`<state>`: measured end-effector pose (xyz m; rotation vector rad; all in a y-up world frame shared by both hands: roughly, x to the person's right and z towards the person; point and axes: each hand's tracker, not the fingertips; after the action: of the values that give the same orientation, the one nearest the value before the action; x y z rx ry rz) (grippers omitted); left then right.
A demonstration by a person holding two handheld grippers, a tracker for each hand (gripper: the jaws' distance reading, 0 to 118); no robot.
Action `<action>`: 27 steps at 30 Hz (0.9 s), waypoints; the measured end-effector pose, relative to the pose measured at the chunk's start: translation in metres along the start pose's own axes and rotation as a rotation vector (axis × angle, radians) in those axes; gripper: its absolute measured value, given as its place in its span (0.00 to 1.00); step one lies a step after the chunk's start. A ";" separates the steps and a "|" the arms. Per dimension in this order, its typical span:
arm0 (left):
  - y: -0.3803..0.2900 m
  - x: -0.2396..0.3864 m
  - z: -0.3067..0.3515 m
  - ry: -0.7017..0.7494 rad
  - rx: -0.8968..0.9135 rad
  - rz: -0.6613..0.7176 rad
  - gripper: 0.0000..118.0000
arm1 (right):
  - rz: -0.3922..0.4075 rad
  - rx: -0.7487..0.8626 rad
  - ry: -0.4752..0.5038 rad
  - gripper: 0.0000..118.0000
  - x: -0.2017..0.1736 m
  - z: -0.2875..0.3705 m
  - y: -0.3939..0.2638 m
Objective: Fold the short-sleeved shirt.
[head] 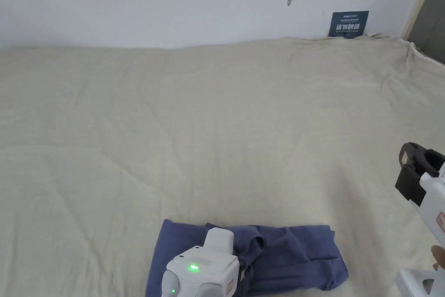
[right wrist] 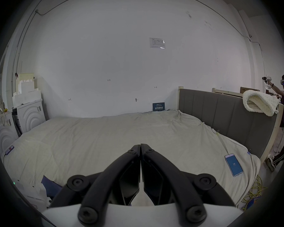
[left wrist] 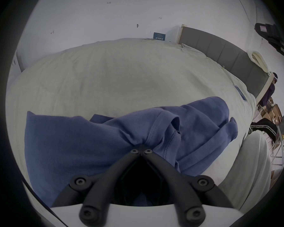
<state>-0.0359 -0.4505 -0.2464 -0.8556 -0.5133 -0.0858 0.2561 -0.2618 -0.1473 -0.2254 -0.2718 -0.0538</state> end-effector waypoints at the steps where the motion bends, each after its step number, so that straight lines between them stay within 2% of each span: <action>1: 0.000 0.000 0.001 -0.002 0.000 -0.004 0.00 | 0.000 0.001 -0.001 0.00 0.000 0.000 0.000; 5: 0.005 0.002 0.008 0.000 -0.001 -0.022 0.00 | 0.003 0.002 0.001 0.00 -0.001 0.001 0.001; 11: 0.023 -0.008 0.039 -0.064 0.056 0.039 0.00 | 0.006 0.005 0.009 0.00 -0.004 0.000 0.003; 15: 0.037 -0.024 0.061 -0.074 0.092 0.032 0.00 | 0.008 0.011 0.015 0.00 -0.007 0.000 0.006; 20: 0.054 -0.060 0.086 -0.105 0.103 0.047 0.00 | 0.011 0.012 0.024 0.00 -0.011 -0.001 0.007; 27: 0.053 -0.126 0.108 -0.208 0.033 0.181 0.00 | 0.014 0.011 0.029 0.00 -0.014 -0.002 0.008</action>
<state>-0.1747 -0.3521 -0.2841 -0.8803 -0.6273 0.1784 0.2439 -0.2544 -0.1551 -0.2153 -0.2420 -0.0420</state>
